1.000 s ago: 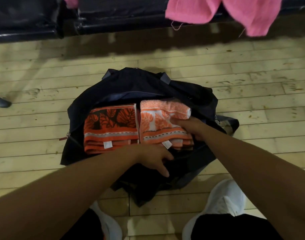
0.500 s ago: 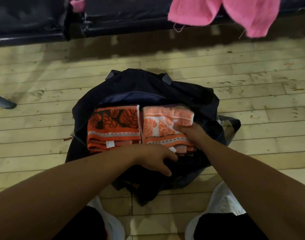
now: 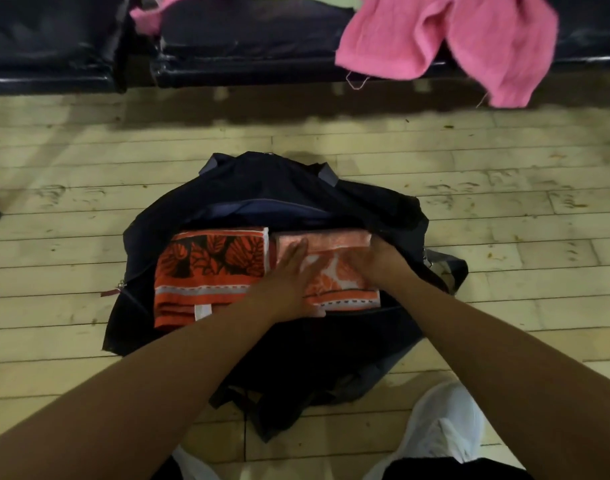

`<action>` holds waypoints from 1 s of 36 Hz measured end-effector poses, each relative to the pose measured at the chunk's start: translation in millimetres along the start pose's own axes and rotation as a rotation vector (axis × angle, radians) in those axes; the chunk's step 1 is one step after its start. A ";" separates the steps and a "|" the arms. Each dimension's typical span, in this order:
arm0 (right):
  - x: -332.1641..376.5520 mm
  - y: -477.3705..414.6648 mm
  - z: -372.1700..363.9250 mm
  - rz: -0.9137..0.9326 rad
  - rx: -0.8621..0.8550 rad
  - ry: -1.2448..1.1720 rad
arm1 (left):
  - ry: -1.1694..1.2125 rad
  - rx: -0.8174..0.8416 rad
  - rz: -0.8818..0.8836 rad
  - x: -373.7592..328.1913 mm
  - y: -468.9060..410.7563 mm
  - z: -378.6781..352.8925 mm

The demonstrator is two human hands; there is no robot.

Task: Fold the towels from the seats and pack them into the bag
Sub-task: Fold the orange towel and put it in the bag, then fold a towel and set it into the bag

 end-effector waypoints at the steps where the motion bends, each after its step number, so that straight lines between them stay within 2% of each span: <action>1: -2.3 2.5 -3.8 0.000 0.042 0.061 | 0.034 0.003 0.004 -2.8 -2.1 -3.0; 7: 8.0 -1.4 2.8 -0.022 0.045 0.145 | 0.065 0.023 0.044 -16.0 -3.3 3.4; 11: 27.2 0.7 15.2 -0.026 0.215 0.174 | 0.180 0.058 0.044 -13.8 0.5 24.4; 18: 57.0 19.9 81.9 -0.153 0.513 0.120 | 0.174 -0.155 -0.009 -5.1 31.5 143.5; 20: 82.0 25.3 109.3 -0.090 0.518 0.142 | 0.258 -0.228 -0.014 -3.2 42.5 180.1; 23: 129.6 30.6 148.6 0.062 0.407 0.081 | 0.352 -0.362 -0.059 -9.4 57.9 236.3; 27: 191.7 35.0 191.3 0.271 0.240 0.022 | 0.482 -0.348 -0.070 -17.4 72.5 284.1; 31: 237.4 34.3 227.2 0.439 -0.007 -0.082 | 0.593 -0.494 -0.094 -25.4 78.4 313.6; 34: 257.3 20.6 246.2 0.484 -0.274 -0.090 | 0.547 -0.764 -0.084 -20.4 71.7 337.3; 36: 262.8 1.3 258.1 0.530 -0.431 0.059 | 0.429 -0.885 -0.047 -14.4 62.3 353.4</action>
Point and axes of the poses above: each hand's wrist, its own y-axis away from the middle knuckle, its own z-axis out of the back of the hand, x = y × z, the point moved 2 cm from there along -y, towards the middle knuckle, and after that the axes turned 15 degrees about z, right-handed, at the moved point
